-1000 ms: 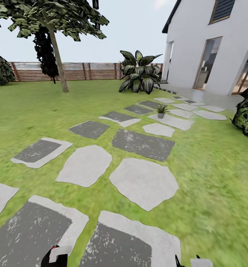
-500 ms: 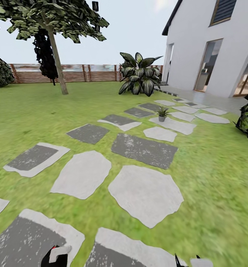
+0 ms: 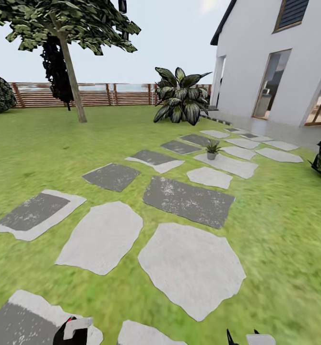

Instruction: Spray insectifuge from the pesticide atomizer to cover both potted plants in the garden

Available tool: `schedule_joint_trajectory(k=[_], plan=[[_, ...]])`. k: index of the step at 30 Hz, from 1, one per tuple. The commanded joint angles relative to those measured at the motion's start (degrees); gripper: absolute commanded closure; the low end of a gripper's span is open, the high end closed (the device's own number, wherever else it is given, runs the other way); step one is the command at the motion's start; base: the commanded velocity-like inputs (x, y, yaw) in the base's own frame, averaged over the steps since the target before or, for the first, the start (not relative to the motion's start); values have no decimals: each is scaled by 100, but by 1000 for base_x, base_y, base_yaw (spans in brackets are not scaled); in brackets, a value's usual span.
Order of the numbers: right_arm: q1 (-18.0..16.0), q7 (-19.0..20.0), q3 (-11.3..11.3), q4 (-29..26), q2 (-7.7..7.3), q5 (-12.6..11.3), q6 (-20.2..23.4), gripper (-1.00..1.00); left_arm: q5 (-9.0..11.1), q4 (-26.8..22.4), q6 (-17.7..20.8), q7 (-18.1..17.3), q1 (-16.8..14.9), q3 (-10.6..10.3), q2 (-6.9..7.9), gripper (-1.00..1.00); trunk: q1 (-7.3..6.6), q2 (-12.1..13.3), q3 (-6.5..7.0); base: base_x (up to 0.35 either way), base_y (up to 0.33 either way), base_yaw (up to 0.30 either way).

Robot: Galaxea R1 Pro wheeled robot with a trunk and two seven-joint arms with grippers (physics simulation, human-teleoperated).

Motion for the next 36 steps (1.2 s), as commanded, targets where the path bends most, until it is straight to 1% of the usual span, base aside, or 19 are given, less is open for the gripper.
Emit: schedule_joint_trajectory(k=[1, 36], plan=[[-3, -19, 4, 4, 0, 6, -15, -100, -30, 5, -19, 9, -4, 23, -2, 100, 2, -2, -5, 336, 0, 0], [-3, -19, 4, 3, 0, 11, -15, -100, -34, 5, -19, 9, -4, 24, -3, 100, 2, -2, -5, 336, 0, 0]])
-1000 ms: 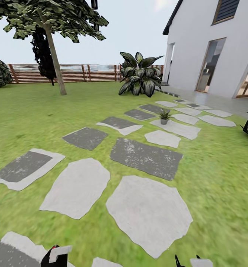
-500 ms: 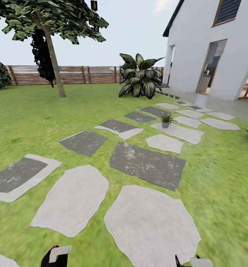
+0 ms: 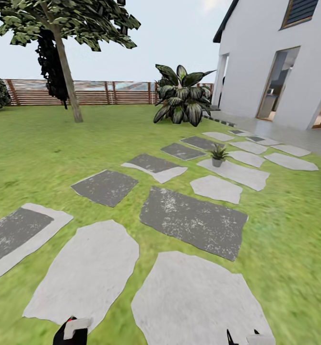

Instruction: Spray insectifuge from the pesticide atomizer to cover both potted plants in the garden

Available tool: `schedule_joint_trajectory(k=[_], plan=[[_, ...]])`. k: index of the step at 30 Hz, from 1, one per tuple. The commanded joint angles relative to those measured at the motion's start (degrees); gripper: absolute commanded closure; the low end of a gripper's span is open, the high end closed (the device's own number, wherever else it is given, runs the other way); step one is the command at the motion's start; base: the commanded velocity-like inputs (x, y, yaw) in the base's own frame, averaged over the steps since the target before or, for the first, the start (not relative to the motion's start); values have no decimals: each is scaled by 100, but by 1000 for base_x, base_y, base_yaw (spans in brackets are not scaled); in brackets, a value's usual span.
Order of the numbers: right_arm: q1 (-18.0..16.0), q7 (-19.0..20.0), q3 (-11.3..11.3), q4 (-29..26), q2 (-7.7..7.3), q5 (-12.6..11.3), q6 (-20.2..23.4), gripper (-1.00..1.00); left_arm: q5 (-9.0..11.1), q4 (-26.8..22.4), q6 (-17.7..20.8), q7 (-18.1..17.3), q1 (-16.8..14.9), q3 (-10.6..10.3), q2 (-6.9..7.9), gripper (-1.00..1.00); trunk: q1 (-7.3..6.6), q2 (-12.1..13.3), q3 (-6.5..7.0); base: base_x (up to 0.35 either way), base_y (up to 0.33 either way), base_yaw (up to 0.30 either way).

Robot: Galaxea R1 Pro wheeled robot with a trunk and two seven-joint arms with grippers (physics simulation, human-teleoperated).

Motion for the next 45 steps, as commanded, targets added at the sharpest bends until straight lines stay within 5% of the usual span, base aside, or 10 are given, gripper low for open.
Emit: schedule_joint_trajectory(k=[1, 21, 45], plan=[[-3, -19, 4, 4, 0, 7, -15, -100, -31, 5, -19, 9, -4, 23, 0, 100, 2, -2, -5, 336, 0, 0], [-3, -19, -2, -4, 0, 0, -15, -100, -32, 5, -19, 9, -4, 25, 0, 100, 2, -2, -5, 336, 0, -10], [-3, -19, 4, 4, 0, 6, -15, -100, -29, 5, -19, 11, -4, 23, -2, 100, 2, -2, -5, 336, 0, -237]])
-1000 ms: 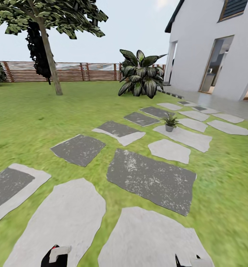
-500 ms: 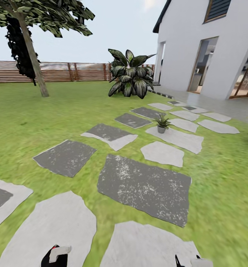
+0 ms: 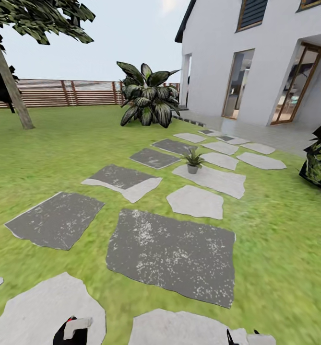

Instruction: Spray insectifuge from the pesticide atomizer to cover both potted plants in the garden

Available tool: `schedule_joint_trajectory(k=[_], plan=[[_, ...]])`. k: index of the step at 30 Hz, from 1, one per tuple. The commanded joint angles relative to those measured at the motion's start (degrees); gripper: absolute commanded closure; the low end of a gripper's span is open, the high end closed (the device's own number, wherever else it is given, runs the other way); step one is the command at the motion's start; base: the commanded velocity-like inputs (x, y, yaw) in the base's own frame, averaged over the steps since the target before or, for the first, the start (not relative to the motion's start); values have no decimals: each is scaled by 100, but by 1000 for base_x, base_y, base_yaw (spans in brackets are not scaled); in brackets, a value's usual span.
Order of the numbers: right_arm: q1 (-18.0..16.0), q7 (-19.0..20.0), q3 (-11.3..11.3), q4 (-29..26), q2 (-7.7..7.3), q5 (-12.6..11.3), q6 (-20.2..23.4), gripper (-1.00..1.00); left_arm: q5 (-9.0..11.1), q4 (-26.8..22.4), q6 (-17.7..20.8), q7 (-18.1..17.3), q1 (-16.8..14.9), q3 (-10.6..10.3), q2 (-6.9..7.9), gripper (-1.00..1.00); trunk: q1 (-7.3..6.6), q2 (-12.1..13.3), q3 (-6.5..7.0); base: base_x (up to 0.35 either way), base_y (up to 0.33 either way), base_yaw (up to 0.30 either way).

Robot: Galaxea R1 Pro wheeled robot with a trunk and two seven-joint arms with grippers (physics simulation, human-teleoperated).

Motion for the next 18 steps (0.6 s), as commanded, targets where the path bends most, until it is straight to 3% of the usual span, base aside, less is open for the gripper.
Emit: schedule_joint_trajectory(k=[1, 18], plan=[[-3, -19, 4, 4, 0, 8, -15, -100, -31, 4, -19, 9, -3, 24, -2, 100, 2, -2, -5, 336, 0, -42], [-3, -19, 4, 4, 0, 10, -15, -100, -32, 4, -19, 8, -3, 24, -1, 100, 2, -2, -5, 336, 0, -1]])
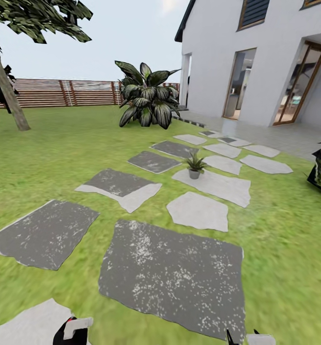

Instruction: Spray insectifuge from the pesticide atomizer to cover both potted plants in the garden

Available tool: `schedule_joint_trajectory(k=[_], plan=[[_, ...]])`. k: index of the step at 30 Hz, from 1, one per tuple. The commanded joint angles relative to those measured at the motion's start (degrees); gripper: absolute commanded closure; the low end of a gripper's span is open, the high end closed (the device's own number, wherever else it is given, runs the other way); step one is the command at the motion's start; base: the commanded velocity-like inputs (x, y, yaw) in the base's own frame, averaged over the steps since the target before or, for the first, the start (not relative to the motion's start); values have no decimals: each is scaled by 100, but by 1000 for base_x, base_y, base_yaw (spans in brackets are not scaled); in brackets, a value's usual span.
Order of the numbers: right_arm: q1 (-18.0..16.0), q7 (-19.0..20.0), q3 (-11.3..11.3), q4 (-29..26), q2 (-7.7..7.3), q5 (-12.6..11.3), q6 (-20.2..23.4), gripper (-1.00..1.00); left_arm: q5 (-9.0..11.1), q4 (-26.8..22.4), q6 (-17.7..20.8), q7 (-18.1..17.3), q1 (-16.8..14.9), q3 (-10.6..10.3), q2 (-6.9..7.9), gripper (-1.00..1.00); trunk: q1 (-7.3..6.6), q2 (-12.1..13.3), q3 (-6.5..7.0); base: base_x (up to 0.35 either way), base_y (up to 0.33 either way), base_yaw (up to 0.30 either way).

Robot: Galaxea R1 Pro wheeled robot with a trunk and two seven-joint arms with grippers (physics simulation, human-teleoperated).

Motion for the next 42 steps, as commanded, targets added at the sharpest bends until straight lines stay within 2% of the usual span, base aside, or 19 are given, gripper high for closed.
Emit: schedule_joint_trajectory(k=[1, 42], plan=[[-3, -19, 4, 4, 0, 7, -15, -100, -32, 5, -19, 9, -4, 24, 0, 100, 2, -2, -5, 336, 0, 0], [-3, -19, -5, 4, 0, 7, -15, -100, -36, 5, -19, 9, -4, 25, -3, 100, 2, -2, -5, 336, -14, 0]])
